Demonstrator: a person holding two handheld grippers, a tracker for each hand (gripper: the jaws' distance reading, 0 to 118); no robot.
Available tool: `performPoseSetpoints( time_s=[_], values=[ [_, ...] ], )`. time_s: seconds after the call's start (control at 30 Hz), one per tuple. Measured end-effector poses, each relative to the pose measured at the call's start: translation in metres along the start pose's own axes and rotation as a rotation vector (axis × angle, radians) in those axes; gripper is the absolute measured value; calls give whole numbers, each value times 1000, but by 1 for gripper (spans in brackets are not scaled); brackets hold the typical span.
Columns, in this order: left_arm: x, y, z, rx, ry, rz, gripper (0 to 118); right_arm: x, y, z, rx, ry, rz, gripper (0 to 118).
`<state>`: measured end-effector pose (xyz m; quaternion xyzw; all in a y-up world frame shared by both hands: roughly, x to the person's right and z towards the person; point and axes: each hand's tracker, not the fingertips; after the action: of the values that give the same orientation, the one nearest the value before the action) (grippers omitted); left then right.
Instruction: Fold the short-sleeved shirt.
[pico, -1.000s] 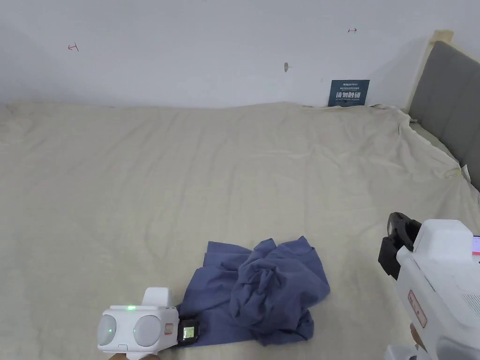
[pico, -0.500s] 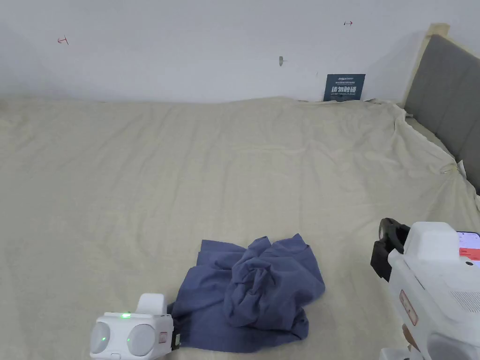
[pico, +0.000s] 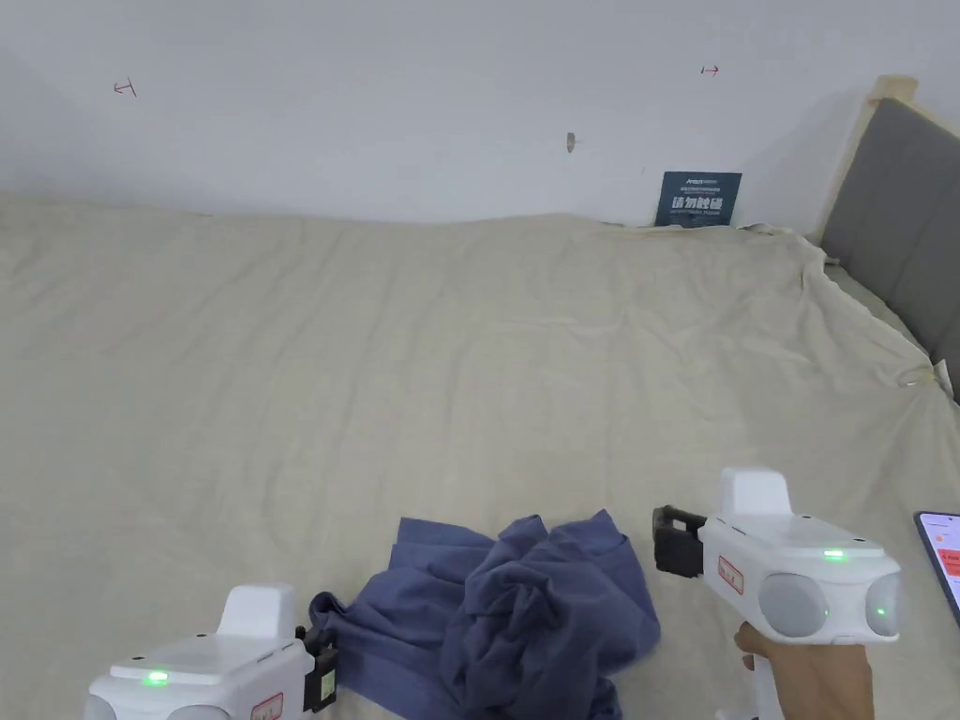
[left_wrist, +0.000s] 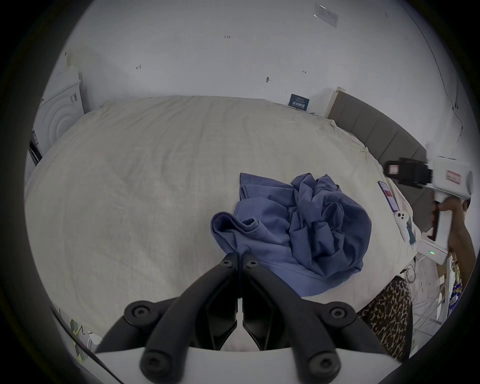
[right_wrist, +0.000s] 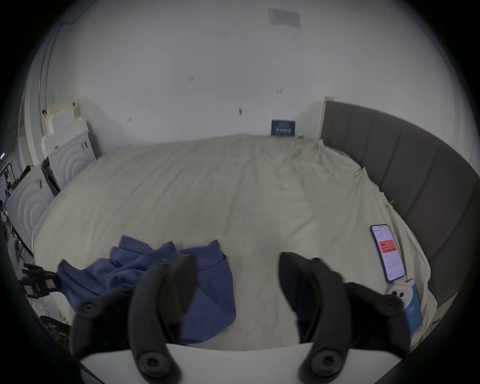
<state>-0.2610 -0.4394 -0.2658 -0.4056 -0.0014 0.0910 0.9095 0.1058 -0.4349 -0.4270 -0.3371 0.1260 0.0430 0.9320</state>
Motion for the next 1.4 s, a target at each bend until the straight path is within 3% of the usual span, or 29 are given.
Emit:
performPoseSetpoints(
  time_s=[0.17,0.37,0.43,0.6,0.67,0.7,0.8,1.0,1.4],
  values=[
    [-4,1,-8,-8,-11,8,0,-8,-3,-57,-132,6,-5,93],
    [-8,0,-11,-13,-16,31,0,-27,-12,-94,-247,22,-9,89],
    [-10,-1,-11,-15,-20,40,0,-40,-14,-93,-281,22,5,75],
    [-11,-4,-10,-15,-21,47,0,-47,-24,-95,-315,72,-5,23],
    [-10,-4,-10,-16,-22,45,0,-50,-23,-90,-317,99,-30,18],
    [-11,-5,-9,-15,-21,44,0,-43,-23,-94,-320,113,-29,5],
    [-10,-5,-7,-9,-26,47,0,-48,-20,-77,-288,90,41,5],
    [-18,4,1,26,-59,93,0,-33,8,-11,-124,119,65,5],
    [-62,91,43,210,-10,145,0,36,97,104,176,100,27,5]
  ],
)
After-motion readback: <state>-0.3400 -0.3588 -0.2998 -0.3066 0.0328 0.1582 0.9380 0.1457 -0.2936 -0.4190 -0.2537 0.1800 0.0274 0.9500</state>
